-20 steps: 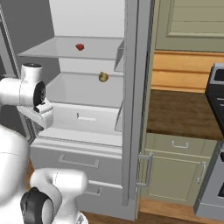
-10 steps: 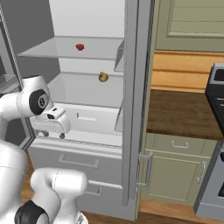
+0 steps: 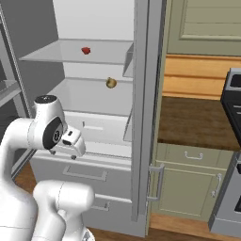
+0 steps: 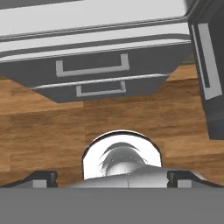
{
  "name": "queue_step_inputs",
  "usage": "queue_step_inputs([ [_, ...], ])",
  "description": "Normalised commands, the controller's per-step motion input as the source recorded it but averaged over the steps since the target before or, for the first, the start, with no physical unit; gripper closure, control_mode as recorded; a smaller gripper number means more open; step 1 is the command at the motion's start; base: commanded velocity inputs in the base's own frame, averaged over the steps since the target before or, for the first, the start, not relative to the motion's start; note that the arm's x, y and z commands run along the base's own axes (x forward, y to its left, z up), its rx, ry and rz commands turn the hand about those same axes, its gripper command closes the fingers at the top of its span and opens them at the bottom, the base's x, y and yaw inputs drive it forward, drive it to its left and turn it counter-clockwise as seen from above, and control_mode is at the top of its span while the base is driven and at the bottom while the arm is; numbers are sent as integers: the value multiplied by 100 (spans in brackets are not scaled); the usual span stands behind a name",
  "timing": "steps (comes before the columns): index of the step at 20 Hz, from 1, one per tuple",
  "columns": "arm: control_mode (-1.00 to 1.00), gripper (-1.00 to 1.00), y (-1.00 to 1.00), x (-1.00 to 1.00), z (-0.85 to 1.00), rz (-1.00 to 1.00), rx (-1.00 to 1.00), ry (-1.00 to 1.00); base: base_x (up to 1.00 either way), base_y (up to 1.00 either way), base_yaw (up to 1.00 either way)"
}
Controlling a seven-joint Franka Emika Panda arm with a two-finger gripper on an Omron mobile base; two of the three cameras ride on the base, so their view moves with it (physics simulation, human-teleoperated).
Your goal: Take the strawberry from the fridge and place it on top of the pancake, located on the dining counter.
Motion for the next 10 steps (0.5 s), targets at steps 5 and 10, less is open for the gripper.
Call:
queue_step_inputs([
  [5, -100, -100, -11, -4, -3, 0, 2, -17, 0, 0, 0],
  [10, -100, -100, -3, -1, 0, 0, -7, -11, 0, 0, 0],
])
